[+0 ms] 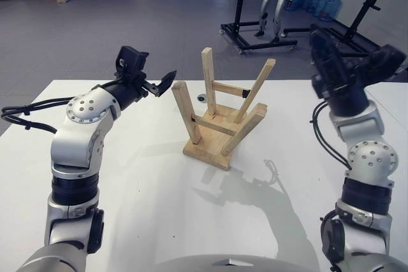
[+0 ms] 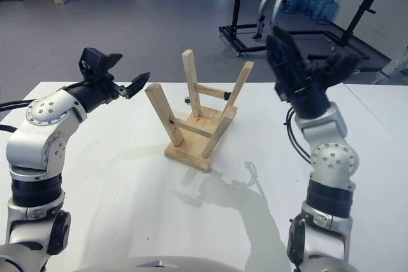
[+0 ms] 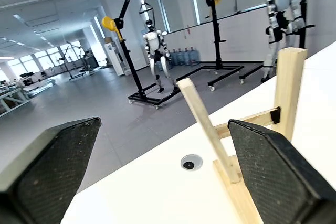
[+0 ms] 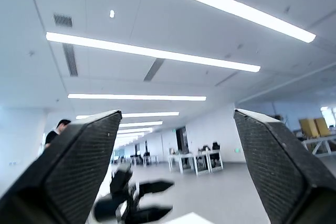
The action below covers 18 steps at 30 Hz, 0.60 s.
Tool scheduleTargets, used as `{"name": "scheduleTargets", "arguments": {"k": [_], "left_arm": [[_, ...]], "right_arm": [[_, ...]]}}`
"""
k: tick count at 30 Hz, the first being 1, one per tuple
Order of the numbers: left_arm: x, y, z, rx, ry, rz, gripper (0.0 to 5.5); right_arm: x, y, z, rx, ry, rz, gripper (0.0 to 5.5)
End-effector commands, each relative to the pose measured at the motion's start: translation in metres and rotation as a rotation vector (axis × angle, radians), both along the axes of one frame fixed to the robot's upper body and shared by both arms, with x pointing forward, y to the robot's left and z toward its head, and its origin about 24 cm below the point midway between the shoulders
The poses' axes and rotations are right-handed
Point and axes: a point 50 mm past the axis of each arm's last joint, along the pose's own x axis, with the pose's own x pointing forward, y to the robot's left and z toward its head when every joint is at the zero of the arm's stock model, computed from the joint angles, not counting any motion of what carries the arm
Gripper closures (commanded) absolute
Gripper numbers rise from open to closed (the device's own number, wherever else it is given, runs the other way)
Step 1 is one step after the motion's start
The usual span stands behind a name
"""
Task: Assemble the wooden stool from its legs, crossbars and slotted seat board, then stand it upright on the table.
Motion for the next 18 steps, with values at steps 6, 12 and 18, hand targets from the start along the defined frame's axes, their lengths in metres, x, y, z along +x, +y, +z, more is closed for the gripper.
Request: {"name": "scheduleTargets", "arguments": {"k": [6, 12, 18], "left_arm": [[0.002, 0.027, 0.01, 0.013, -0.04, 0.106, 1.04], [0.002, 0.034, 0.009, 0.033, -0.051, 0.138, 1.04], [0.001, 0.035, 0.007, 0.037, -0.055, 0.152, 1.04]], "right_arm": [[0.005, 0.006, -0.069, -0.647, 0.029, -0.138, 1.58], [-0.004, 0.038, -0.136, -0.914, 0.031, -0.074, 1.58], [-0.007, 0.083, -0.139, -0.867, -0.036, -0.018, 1.58]]}}
